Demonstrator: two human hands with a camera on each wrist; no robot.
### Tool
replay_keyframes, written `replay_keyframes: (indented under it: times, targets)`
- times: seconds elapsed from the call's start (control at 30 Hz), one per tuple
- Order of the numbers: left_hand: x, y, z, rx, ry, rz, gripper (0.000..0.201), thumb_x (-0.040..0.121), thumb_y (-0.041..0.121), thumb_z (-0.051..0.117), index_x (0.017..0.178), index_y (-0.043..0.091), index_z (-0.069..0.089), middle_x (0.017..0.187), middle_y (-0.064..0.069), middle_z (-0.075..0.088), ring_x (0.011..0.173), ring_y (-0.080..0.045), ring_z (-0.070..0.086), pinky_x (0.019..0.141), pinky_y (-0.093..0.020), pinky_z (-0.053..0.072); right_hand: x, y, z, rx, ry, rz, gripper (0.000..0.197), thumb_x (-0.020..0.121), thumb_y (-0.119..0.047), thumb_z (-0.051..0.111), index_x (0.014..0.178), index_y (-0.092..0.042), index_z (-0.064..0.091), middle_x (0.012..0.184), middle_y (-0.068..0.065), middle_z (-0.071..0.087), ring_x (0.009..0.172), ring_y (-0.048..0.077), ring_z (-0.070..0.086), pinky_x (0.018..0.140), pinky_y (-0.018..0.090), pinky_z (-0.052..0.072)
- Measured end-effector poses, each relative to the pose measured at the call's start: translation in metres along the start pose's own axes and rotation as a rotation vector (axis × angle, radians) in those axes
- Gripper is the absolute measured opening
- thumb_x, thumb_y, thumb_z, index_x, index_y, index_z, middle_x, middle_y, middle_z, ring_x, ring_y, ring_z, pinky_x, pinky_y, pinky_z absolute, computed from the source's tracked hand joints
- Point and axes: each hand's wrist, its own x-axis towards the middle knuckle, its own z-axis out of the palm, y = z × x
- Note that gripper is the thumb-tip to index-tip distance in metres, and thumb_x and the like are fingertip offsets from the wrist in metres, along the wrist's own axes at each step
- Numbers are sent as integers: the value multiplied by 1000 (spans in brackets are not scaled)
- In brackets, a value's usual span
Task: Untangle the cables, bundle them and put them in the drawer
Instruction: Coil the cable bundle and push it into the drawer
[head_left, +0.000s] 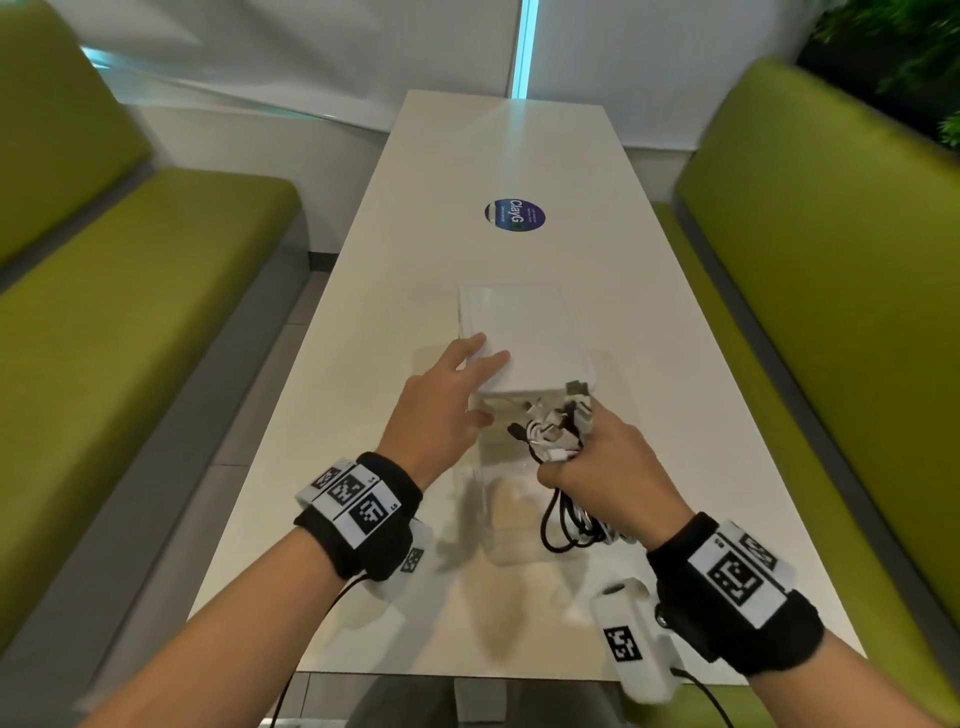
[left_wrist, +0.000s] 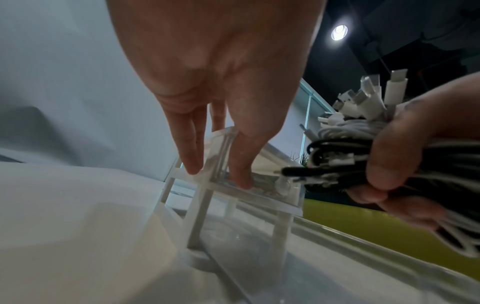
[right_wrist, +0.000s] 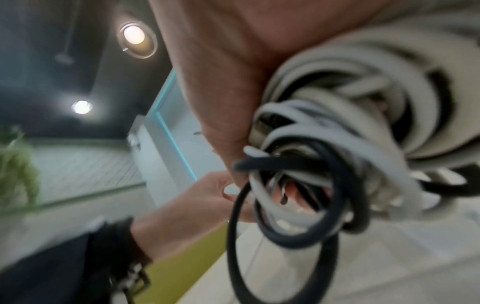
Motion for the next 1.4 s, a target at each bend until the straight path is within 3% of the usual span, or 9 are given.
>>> replay_keyframes:
  times: [0.1, 0.2, 0.4, 0.6, 0.8, 0.97, 1.13, 1.27, 1.4]
  targets:
    - [0, -2, 0, -16, 1, 7, 67, 79, 17, 77, 138, 32, 51, 151, 6, 39, 124, -18, 55, 94, -29, 41, 3, -7, 15, -355, -8, -69, 30, 79, -23, 58, 101, -26, 38, 73, -7, 50, 62, 16, 48, 50, 26, 34]
    - [-2, -5, 0, -27, 7, 23, 66, 78, 17, 78, 137, 33, 53, 150, 7, 40, 115, -16, 59, 86, -20, 37, 10, -8, 32, -531, -36, -41, 21, 82, -15, 54, 99, -17, 41, 77, -1, 50, 72, 24, 58, 56, 30, 40]
    - [-1, -8, 1, -20, 18, 41, 65, 77, 19, 79, 136, 33, 54, 149, 8, 41, 119, -14, 56, 82, -20, 33, 16, -14, 41, -541, -40, 47, 19, 87, -11, 54, 106, -10, 51, 100, 7, 62, 93, 28, 64, 66, 33, 43]
    - [5, -11, 1, -6, 4, 51, 65, 78, 16, 77, 135, 34, 54, 149, 8, 41, 124, -15, 54, 87, -27, 34, 22, -13, 36, -366, -26, 84, 18, 84, -16, 58, 76, -19, 42, 69, -4, 45, 68, 22, 48, 60, 29, 41]
    - [6, -16, 1, 3, 2, 80, 65, 76, 17, 79, 134, 33, 55, 148, 7, 43, 119, -15, 57, 83, -27, 39, 24, -21, 49, -421, -72, 129, 10, 86, -12, 58, 92, -12, 50, 92, 6, 56, 91, 29, 61, 68, 32, 43]
    - [5, -12, -6, -18, -42, 55, 63, 79, 21, 77, 137, 32, 52, 151, 7, 39, 127, -14, 51, 90, -30, 38, 32, -23, 58, -562, -150, 159, 33, 89, -13, 57, 121, -6, 50, 120, 9, 54, 109, 27, 58, 74, 33, 43]
    - [-3, -3, -14, 96, -75, 90, 60, 86, 25, 68, 142, 28, 46, 157, 1, 29, 127, -22, 49, 98, -37, 45, 37, -21, 64, -491, -137, 284, 42, 88, -16, 57, 125, -3, 41, 117, 10, 61, 105, 27, 61, 70, 32, 40]
    - [-16, 1, -9, 161, -43, 141, 58, 89, 26, 61, 144, 27, 43, 154, 2, 35, 134, -26, 37, 106, -40, 39, 37, -18, 56, -489, -196, 172, 32, 88, -17, 57, 117, -5, 51, 112, 9, 61, 99, 28, 62, 69, 32, 45]
    - [-8, 5, -13, 235, -85, 136, 46, 95, 34, 54, 140, 24, 48, 146, 0, 45, 123, -30, 50, 93, -45, 47, 26, -10, 50, -367, -47, 107, 30, 85, -20, 57, 111, -7, 49, 101, 9, 60, 95, 33, 61, 67, 31, 41]
